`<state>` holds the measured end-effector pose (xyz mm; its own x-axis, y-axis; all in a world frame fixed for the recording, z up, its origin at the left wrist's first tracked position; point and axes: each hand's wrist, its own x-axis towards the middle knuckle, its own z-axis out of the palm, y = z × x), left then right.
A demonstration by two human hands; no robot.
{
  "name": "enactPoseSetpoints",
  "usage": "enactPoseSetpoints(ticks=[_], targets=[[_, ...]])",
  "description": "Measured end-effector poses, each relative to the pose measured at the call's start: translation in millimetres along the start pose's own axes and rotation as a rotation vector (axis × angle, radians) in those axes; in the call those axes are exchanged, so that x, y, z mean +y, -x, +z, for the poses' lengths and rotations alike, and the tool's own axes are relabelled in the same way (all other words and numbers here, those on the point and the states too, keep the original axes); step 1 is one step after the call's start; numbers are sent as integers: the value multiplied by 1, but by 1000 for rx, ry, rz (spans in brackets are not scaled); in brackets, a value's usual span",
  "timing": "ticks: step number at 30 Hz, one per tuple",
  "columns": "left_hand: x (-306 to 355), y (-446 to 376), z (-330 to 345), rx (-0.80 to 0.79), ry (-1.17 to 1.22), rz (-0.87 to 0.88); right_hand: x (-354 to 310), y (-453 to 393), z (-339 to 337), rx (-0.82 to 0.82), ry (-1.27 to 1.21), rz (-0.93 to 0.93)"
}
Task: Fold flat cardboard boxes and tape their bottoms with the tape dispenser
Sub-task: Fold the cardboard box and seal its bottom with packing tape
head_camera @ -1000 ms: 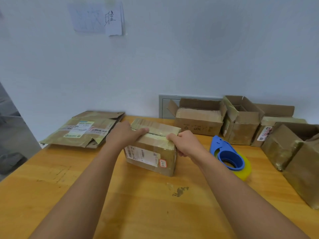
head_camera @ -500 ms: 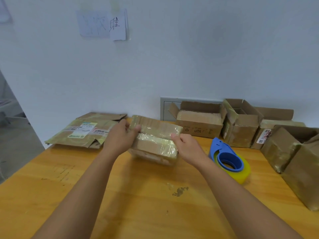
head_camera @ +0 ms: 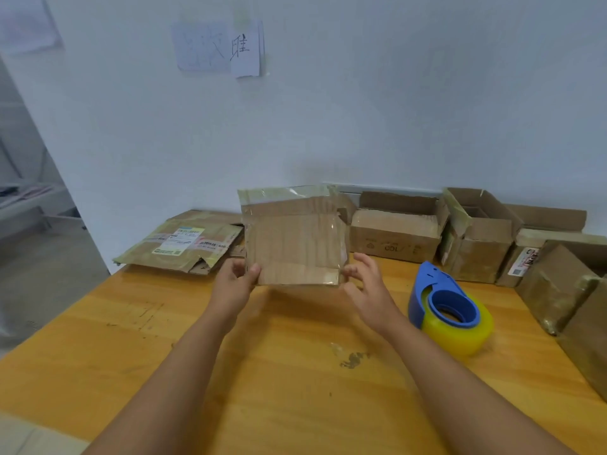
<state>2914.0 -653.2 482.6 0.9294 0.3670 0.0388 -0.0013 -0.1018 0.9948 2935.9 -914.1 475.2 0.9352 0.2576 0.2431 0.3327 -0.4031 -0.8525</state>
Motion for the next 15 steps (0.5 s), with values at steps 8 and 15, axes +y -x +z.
enactPoseSetpoints(ticks=[8, 15], targets=[[-23, -15, 10, 49, -450, 39, -2, -15, -2, -64, -160, 211], [-23, 6, 42, -182, -256, 88, -10, -24, 25, 190, 165, 165]])
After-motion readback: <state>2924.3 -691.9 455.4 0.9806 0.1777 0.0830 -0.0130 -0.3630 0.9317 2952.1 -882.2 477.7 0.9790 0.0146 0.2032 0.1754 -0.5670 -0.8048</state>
